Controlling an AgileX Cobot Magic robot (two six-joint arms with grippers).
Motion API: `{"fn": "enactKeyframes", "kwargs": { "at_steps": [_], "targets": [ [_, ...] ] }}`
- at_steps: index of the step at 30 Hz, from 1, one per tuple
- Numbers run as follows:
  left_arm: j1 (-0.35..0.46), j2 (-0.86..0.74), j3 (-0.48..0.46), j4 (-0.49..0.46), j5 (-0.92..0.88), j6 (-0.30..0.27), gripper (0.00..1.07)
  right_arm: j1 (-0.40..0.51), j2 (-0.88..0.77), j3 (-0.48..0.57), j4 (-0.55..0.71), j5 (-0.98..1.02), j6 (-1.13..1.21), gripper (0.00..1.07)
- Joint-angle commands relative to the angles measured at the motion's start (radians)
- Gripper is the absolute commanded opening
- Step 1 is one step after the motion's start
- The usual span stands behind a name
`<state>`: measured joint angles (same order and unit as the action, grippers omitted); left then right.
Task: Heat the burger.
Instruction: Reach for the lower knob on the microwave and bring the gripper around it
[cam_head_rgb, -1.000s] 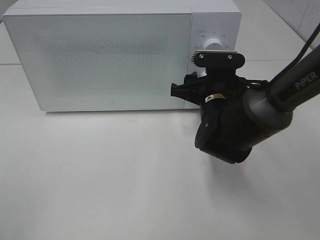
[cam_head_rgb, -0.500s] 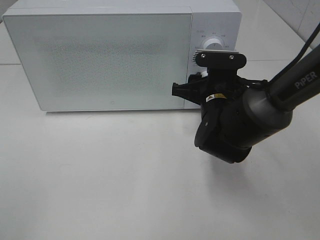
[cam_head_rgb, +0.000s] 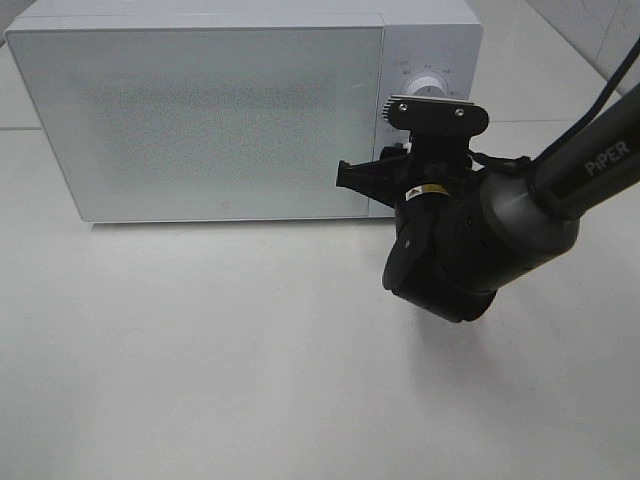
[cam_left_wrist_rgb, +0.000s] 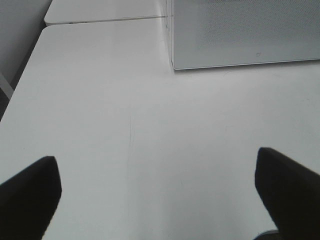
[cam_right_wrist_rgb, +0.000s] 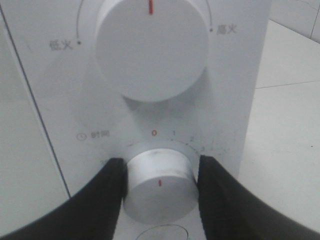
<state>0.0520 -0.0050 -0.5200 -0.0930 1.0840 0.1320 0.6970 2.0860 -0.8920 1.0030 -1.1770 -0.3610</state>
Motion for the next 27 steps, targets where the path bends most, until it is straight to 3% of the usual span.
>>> {"fn": "enactKeyframes", "kwargs": {
  "at_steps": [1, 14, 27],
  "targets": [
    [0.002, -0.017, 0.003, -0.003, -0.013, -0.006, 0.98, -0.016, 0.000, -0.029, -0.009, -0.077, 0.008, 0.24],
    [0.002, -0.017, 0.003, -0.003, -0.013, -0.006, 0.98, -0.016, 0.000, -0.029, -0.011, -0.081, -0.009, 0.14],
    [0.002, -0.017, 0.003, -0.003, -0.013, -0.006, 0.98, -0.016, 0.000, -0.029, -0.022, -0.083, 0.069, 0.15]
  ]
}}
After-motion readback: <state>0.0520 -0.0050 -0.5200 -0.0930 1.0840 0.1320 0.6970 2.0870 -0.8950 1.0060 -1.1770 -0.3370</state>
